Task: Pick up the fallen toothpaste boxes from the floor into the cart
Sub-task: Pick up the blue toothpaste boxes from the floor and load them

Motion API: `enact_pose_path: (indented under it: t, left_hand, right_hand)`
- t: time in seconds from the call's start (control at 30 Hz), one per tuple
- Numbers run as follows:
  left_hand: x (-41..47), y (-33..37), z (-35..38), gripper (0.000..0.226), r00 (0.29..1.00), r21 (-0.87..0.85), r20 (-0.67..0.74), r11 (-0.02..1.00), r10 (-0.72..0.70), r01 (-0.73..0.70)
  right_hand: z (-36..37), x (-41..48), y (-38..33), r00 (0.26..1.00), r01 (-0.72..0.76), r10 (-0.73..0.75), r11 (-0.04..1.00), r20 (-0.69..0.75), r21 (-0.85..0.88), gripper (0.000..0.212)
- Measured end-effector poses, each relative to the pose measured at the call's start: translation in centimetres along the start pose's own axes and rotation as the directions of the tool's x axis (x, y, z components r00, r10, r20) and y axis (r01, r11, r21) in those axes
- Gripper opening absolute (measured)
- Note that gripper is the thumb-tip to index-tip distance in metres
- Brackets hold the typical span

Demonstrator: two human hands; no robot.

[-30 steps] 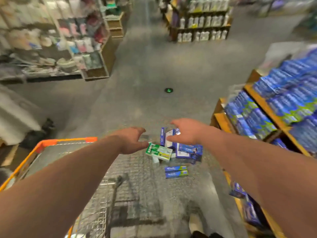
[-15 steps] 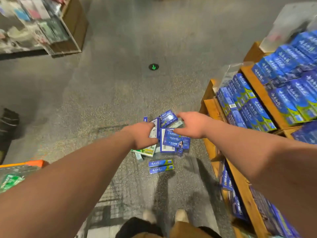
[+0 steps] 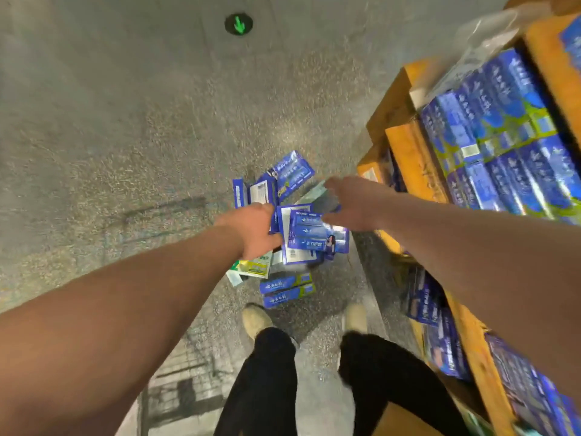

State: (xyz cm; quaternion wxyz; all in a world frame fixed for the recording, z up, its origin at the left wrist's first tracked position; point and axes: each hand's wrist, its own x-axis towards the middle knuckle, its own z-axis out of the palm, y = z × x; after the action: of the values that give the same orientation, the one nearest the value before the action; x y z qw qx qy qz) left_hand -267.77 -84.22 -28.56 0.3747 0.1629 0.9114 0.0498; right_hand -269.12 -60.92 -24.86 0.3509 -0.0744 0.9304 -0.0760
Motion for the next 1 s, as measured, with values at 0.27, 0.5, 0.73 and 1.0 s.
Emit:
enact_pose_path:
  t: [0.27, 0.5, 0.73, 1.0]
  left_hand:
    - [18.6, -2.3, 8.7, 0.069, 0.993, -0.086, 0.073, 0.991, -0.094, 0.1]
    - [29.6, -2.0, 19.3, 0.056, 0.966, -0.321, 0.143, 0.913, -0.215, 0.25]
    - [35.1, -1.5, 26.5, 0.1, 0.86, -0.54, 0.259, 0.673, -0.44, 0.506]
    - [37.9, -2.0, 29.5, 0.131, 0.788, -0.656, 0.337, 0.471, -0.516, 0.589]
  right_hand:
    - [9.8, 19.5, 6.6, 0.976, 0.039, -0.017, 0.995, 0.216, -0.096, 0.084]
    - [21.0, 29.7, 12.5, 0.932, 0.073, -0.015, 0.987, 0.363, -0.146, 0.09]
    - [28.7, 34.8, 14.6, 0.928, 0.096, -0.018, 0.977, 0.372, -0.191, 0.107]
    - [30.7, 38.3, 14.7, 0.926, 0.075, -0.014, 0.986, 0.378, -0.146, 0.088]
